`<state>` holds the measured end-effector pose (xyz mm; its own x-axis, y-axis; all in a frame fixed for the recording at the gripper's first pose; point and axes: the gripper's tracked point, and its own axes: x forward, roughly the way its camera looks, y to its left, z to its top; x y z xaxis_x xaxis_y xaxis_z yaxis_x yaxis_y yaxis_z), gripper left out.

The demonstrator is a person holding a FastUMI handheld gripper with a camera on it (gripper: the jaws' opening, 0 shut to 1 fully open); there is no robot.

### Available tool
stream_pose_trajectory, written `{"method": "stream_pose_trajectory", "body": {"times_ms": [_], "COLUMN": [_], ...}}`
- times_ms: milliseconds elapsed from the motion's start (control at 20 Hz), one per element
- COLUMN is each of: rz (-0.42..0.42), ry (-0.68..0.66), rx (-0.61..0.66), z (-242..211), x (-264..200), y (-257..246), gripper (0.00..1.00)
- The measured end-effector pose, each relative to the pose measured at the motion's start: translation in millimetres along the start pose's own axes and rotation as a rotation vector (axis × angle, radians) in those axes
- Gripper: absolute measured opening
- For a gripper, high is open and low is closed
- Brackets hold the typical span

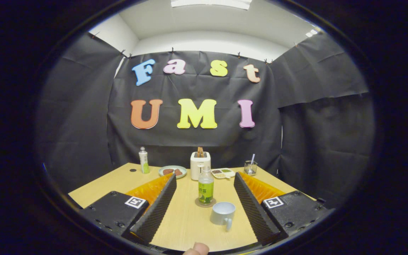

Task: Take the bottle from table, then pour the juice into the cup, finally place the bottle on the coaster

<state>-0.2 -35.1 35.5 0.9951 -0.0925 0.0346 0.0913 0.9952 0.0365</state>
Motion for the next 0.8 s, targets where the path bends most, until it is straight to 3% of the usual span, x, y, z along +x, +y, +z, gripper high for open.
{"method": "stream_pose_trajectory", "body": {"times_ms": [200,500,800], "rz": [-0.033,-0.022,-0.01], "ry": [-0.009,-0.037,-0.03], "rx": [-0.048,0.019,0.046], "z": [-6,-12,-21], "x": [-24,-53,-48], "y": [-10,-9,-3], "gripper": [1.0,1.0,1.0]}}
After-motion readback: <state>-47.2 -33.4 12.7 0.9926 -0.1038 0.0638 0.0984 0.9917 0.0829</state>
